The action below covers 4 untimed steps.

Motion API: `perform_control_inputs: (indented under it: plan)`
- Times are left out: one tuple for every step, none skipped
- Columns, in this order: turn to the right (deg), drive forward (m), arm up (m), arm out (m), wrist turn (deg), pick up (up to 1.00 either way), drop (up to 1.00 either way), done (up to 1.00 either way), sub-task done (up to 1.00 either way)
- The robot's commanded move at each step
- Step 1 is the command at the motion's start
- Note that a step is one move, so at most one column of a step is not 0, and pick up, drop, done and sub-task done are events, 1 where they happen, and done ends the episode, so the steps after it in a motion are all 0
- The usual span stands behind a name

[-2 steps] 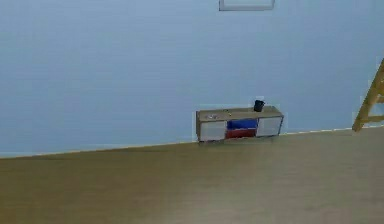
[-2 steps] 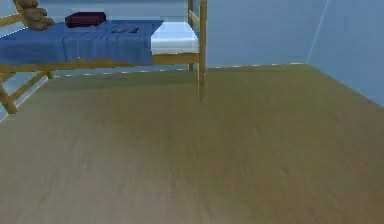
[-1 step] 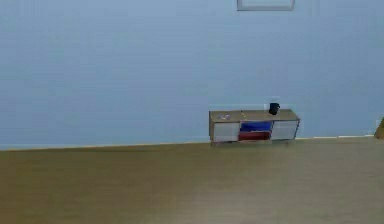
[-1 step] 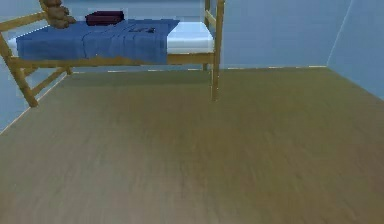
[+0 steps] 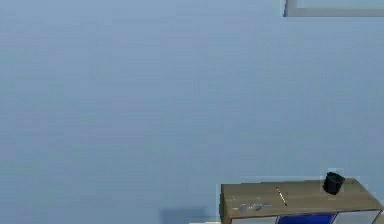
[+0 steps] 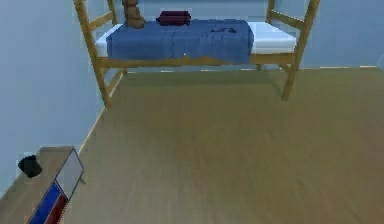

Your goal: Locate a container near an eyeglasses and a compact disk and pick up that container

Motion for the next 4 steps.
perform_control_inputs:
  plan:
    - [45.0, 0.0, 0.0, 0.0, 0.0, 0.0, 0.0, 0.0, 0.0]
    - [12.0, 0.0, 0.0, 0.0, 0.0, 0.0, 0.0, 0.0, 0.0]
    - [0.0, 0.3, 0.0, 0.0, 0.0, 0.0, 0.0, 0.0, 0.0]
    - [27.0, 0.0, 0.0, 0.0, 0.0, 0.0, 0.0, 0.0, 0.0]
